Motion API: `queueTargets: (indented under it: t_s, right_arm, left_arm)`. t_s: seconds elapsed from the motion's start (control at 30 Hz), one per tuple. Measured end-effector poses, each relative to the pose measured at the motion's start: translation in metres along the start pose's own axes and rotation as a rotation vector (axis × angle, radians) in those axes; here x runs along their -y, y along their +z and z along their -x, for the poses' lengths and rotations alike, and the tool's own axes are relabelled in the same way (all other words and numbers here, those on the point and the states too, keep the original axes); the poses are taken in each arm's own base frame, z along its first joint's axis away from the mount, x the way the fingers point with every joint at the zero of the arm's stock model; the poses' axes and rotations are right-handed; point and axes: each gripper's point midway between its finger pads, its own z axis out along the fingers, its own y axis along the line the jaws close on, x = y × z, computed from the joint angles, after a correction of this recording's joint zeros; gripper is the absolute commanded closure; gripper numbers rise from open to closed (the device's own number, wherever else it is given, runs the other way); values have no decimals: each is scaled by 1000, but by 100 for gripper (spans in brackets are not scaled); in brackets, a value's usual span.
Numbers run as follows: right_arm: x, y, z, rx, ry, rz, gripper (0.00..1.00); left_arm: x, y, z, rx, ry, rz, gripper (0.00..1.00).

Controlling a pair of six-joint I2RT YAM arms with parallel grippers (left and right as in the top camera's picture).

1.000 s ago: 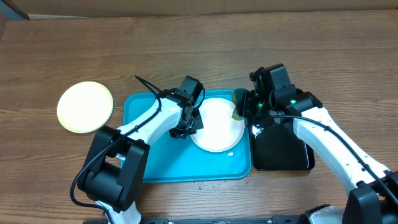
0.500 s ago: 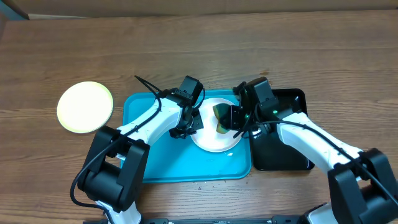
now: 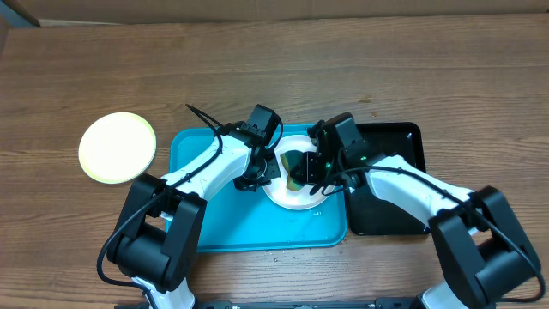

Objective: Clean dirty plates on tray and stack at the side
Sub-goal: 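Scrub the white plate with the sponge held by the right gripper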

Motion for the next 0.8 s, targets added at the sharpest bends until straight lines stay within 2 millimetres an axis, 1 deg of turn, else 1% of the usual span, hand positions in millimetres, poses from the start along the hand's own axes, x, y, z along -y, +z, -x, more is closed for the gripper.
queueTargets:
  t_s: [0.13, 0.27, 0.37, 0.53, 0.8]
  right_arm:
    - [-1, 8, -5, -15, 3, 3, 96]
    - [-2, 10, -7, -16, 5, -9, 96]
    - [1, 11, -7, -10, 9, -26, 96]
    - [12, 14, -14, -18, 23, -61, 96]
    - [16, 15, -14, -12, 25, -76, 96]
  left_arm:
    - [0, 0, 0, 0, 0, 0, 96]
    - [0, 0, 0, 0, 0, 0, 96]
    - [0, 0, 0, 0, 0, 0, 96]
    - [0, 0, 0, 0, 0, 0, 96]
    - [0, 0, 0, 0, 0, 0, 96]
